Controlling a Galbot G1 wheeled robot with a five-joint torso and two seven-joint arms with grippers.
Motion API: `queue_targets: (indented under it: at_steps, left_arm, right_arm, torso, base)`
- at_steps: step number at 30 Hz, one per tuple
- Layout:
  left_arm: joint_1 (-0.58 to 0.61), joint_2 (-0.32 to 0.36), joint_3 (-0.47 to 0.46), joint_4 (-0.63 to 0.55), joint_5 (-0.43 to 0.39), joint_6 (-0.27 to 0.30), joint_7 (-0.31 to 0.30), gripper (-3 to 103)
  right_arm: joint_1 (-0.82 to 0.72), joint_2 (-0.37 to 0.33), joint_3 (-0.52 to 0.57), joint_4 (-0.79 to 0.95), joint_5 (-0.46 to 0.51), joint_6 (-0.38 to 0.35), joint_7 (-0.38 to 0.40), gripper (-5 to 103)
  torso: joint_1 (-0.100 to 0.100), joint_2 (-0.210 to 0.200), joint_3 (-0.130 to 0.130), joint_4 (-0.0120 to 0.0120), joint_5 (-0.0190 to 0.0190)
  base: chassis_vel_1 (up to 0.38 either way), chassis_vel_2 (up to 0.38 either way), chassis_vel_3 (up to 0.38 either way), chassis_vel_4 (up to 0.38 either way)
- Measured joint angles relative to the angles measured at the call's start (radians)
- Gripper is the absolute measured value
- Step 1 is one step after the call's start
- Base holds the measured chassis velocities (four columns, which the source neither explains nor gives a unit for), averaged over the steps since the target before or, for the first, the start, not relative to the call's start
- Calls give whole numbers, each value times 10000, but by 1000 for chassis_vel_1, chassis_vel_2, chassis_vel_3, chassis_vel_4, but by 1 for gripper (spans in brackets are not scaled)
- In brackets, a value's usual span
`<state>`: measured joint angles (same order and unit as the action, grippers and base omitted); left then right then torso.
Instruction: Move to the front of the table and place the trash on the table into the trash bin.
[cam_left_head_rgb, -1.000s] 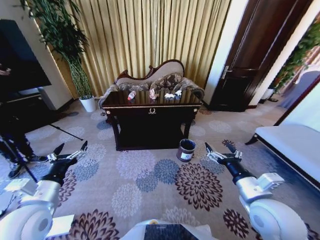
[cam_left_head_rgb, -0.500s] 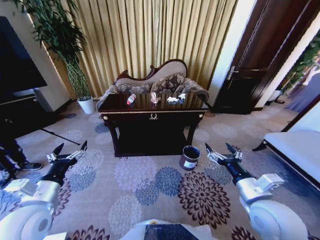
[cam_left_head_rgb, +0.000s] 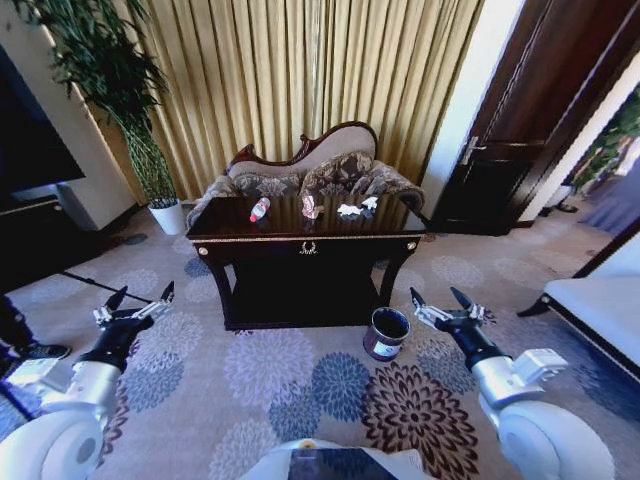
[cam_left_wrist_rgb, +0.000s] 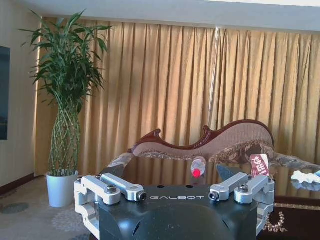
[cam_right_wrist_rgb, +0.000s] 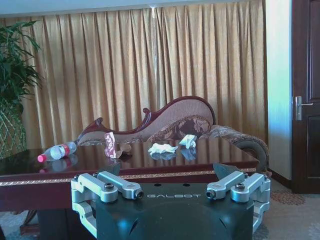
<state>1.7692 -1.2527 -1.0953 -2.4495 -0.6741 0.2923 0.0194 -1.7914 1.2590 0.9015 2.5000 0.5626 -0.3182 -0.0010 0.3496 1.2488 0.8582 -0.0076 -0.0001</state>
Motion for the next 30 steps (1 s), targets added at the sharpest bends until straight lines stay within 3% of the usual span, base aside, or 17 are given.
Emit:
queue_targets:
  at_steps: [30]
  left_arm:
    - [102,-75,11,1,6,-113,154,100]
  right_arm:
    - [-41,107,-20,0,-13,104,-261,100]
  torso:
    - [0,0,0,0,-1]
  base:
    - [-213,209,213,-203]
